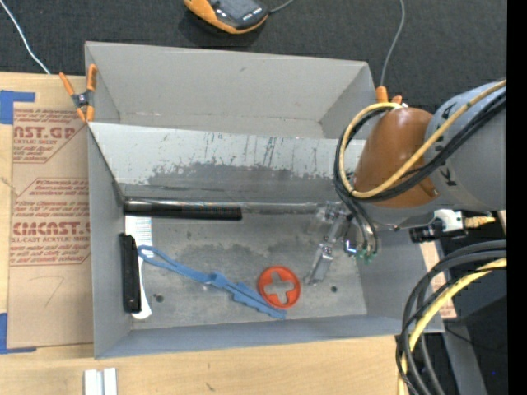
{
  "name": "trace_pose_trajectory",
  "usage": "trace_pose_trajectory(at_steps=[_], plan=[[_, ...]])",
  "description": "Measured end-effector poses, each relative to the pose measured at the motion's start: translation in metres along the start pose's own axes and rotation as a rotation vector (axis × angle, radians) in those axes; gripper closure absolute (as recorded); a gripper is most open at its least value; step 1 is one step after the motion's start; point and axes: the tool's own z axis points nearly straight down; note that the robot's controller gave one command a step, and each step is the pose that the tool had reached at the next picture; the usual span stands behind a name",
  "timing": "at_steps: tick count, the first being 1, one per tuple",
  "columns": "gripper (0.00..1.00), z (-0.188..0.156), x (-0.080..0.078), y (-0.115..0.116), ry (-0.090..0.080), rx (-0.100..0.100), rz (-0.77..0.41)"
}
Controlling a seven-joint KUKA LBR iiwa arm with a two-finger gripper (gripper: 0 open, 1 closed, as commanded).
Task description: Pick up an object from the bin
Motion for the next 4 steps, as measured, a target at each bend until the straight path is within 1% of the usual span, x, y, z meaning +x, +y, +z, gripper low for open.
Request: trace_pose_trajectory(at_steps=[1, 2, 3, 4], plan=[[0.00, 0.054, -0.026, 0.031, -0.011, -0.001, -0.188], [0.00, 0.056, 0.035, 0.009, 0.002, 0.000, -0.007], [1.00, 0.055, 0.020, 0.115, -0.014, -0.004, 0.004], [1.00, 0.055, 0.020, 0.114, -0.014, -0.004, 0.005]])
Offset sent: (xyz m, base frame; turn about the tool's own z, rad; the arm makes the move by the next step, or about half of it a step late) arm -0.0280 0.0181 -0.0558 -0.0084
